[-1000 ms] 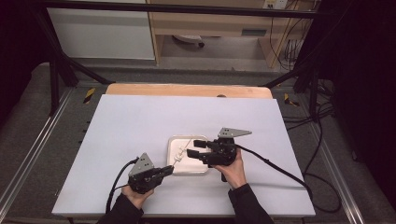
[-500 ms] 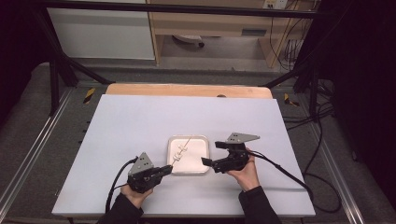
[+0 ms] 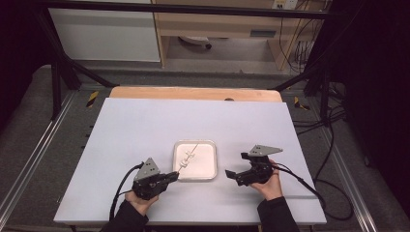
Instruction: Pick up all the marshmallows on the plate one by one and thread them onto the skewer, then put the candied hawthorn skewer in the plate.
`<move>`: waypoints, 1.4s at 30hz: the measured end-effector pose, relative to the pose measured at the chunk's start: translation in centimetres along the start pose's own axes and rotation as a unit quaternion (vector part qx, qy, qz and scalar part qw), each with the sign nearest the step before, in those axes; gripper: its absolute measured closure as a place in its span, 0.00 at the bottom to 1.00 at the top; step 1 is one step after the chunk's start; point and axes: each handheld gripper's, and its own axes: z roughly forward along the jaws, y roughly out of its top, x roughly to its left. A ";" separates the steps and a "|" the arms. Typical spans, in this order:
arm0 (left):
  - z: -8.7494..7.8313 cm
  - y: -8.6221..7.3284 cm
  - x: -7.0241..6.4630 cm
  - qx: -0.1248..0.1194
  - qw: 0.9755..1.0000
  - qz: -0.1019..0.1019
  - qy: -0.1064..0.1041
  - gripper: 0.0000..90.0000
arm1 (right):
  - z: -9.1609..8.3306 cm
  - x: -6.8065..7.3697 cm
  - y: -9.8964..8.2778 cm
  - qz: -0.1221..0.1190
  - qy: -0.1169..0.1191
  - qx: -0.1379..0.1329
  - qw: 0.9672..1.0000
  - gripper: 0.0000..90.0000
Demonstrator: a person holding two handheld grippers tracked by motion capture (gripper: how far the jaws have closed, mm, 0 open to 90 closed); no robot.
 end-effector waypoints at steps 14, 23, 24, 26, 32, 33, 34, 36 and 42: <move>0.2 0.3 0.2 0.020 1.000 -0.004 0.000 0.98 | -2.5 -2.0 -3.4 -0.015 -0.042 0.036 0.998 0.01; 0.4 1.0 0.2 0.029 1.000 -0.010 0.002 0.98 | -2.9 -2.2 -3.8 -0.020 -0.050 0.049 0.997 0.01; 0.4 1.1 0.2 0.029 1.000 -0.011 0.003 0.98 | -2.9 -2.3 -3.8 -0.022 -0.051 0.049 0.997 0.01; 0.4 1.3 0.3 0.031 0.999 -0.012 0.004 0.98 | -3.0 -2.3 -3.8 -0.022 -0.053 0.049 0.997 0.01; 0.8 2.0 0.3 0.042 0.999 -0.009 0.012 0.98 | -3.3 -2.4 -3.9 -0.015 -0.056 0.043 0.997 0.01; 0.9 2.1 0.3 0.044 0.999 -0.010 0.013 0.98 | -3.4 -2.5 -3.9 -0.014 -0.056 0.042 0.997 0.01; 1.0 2.3 0.4 0.045 0.999 -0.009 0.014 0.98 | -3.4 -2.4 -3.9 -0.012 -0.055 0.043 0.997 0.01; 1.2 2.6 0.4 0.049 0.999 -0.008 0.016 0.98 | -3.4 -2.5 -3.9 -0.012 -0.055 0.042 0.998 0.01; 2.0 3.7 0.8 0.059 0.998 -0.008 0.027 0.98 | -3.4 -2.5 -4.0 -0.015 -0.053 0.045 0.998 0.01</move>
